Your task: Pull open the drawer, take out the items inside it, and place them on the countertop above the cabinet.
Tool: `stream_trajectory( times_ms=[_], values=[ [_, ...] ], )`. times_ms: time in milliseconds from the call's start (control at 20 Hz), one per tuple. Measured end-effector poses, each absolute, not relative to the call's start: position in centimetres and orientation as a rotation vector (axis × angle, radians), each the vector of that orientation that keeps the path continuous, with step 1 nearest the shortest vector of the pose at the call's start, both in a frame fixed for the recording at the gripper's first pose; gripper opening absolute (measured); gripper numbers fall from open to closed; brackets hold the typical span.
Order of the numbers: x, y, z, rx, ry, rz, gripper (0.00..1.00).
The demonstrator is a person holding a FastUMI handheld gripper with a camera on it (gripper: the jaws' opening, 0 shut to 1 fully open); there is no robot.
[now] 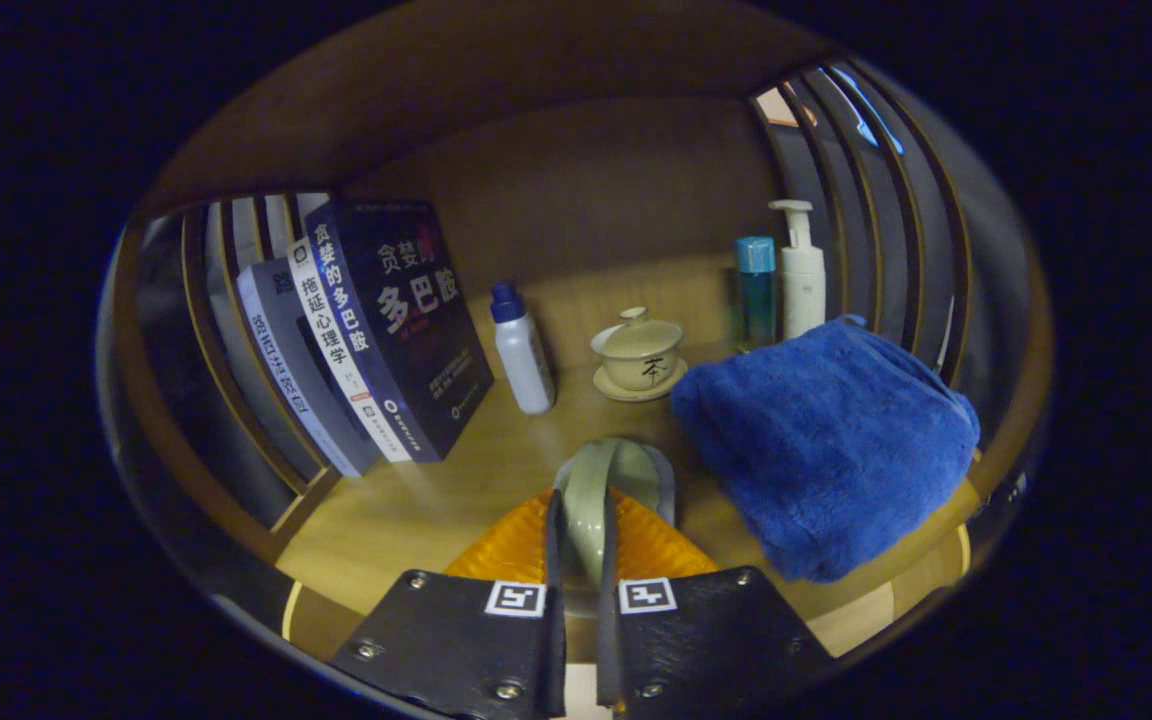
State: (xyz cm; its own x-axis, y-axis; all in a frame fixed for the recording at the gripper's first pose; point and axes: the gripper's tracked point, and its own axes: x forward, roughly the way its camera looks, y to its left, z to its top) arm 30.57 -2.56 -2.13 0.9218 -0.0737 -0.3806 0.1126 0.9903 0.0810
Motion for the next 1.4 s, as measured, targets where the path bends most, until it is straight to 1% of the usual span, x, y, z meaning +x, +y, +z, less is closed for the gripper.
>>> stream_trajectory(
  times_ms=[150,200,250,350,600,700,850,1050,1400],
  values=[
    [30.1,-2.6,-1.6,0.068,0.365,-0.118,0.13],
    [29.8,-3.5,-1.1,0.024,0.339,-0.167,0.14],
    [29.5,-3.8,-0.8,-0.021,0.308,-0.184,0.23],
    [28.2,-3.4,0.2,-0.083,0.251,-0.165,0.4],
    [22.9,-1.9,1.7,-0.191,0.183,-0.164,0.82],
    [21.1,-0.7,2.3,-0.227,0.155,-0.143,0.98],
    [16.9,-0.2,3.0,-0.285,0.137,-0.15,0.98],
    [11.7,1.1,2.9,-0.223,0.125,-0.13,0.98],
    [2.7,0.5,-0.3,-0.138,0.135,-0.127,0.98]
  ],
)
